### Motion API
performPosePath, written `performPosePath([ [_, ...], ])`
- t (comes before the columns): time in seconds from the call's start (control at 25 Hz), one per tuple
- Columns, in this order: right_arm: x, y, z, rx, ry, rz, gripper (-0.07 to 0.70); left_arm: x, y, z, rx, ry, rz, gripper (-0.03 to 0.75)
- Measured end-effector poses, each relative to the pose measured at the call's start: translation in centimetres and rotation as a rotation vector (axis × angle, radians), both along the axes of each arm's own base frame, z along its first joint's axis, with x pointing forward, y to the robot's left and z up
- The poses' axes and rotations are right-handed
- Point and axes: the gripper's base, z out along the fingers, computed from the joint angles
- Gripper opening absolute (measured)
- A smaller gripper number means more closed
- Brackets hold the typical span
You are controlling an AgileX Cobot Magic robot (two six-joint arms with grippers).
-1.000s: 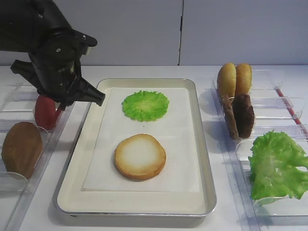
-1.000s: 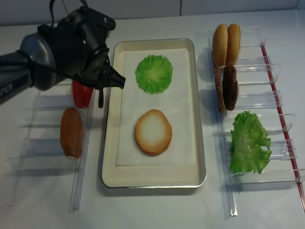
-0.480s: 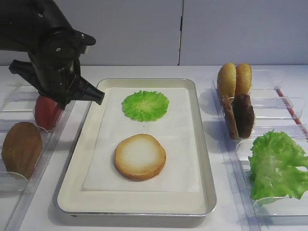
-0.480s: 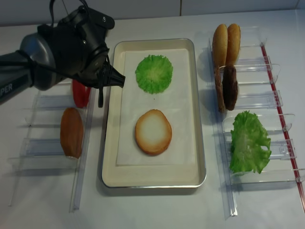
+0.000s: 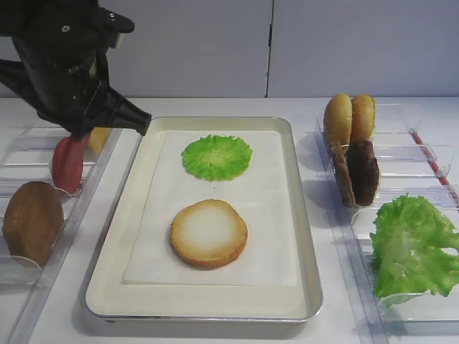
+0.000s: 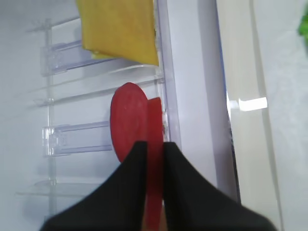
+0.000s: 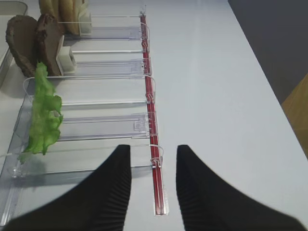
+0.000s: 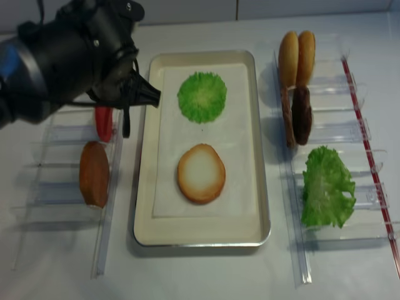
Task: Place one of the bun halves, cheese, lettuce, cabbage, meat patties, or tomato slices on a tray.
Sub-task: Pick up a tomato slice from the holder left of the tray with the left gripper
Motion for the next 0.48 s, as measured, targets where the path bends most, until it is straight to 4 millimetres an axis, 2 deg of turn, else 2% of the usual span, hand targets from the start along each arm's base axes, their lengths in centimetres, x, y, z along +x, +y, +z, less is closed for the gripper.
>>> performPosePath([
  [0.16,0.0,0.0,0.0,0.0,0.0,0.0,0.255,-1.7,-0.8,2.5,-0.03,-0.038,-0.009,0.073],
  [0.28,0.0,0.0,0.0,-0.002,0.0,0.001,0.255,-3.3,-0.9,4.5,-0.116,-0.069,-0.003,0.072],
  [0.48,0.0,0.0,0.0,-0.002,0.0,0.001,0.255,-6.1,0.0,7.6,-0.257,-0.092,-0.033,0.072],
])
